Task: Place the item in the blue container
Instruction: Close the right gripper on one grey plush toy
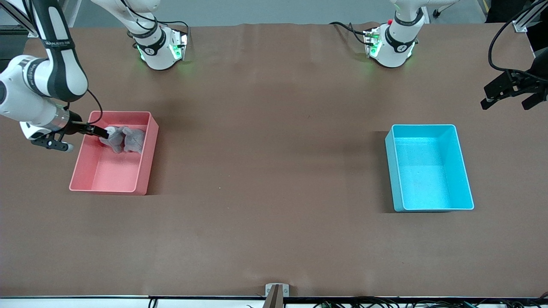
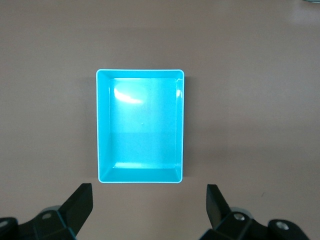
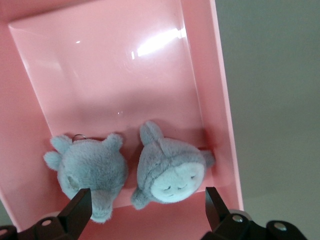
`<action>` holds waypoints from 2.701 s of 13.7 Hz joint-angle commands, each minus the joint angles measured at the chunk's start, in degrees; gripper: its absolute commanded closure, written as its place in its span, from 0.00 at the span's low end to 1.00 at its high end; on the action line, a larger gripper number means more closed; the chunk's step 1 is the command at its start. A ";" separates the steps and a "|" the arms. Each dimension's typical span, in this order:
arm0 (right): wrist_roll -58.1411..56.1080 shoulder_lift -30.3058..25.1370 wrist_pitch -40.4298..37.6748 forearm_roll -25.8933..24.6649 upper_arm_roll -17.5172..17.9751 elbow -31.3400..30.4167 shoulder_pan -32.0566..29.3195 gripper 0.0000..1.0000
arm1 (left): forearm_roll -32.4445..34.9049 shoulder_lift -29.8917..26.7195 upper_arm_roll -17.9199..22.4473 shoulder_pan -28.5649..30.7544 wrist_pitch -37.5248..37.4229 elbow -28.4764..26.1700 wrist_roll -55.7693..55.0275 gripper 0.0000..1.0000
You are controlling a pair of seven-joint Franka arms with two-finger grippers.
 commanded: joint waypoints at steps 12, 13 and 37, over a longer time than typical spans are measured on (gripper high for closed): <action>24.11 -1.98 14.49 -9.21 0.65 -10.11 0.76 0.00 | -0.20 -0.70 -0.07 0.36 -0.18 0.04 0.96 0.00; 24.56 -1.28 14.75 -9.73 0.65 -10.11 0.85 0.00 | -0.20 -0.70 -0.07 0.36 -0.18 -0.05 0.96 0.00; 28.96 10.15 20.20 -11.05 0.39 -9.40 -0.56 0.08 | -0.20 -0.62 -0.07 0.45 -0.18 -0.05 0.96 0.00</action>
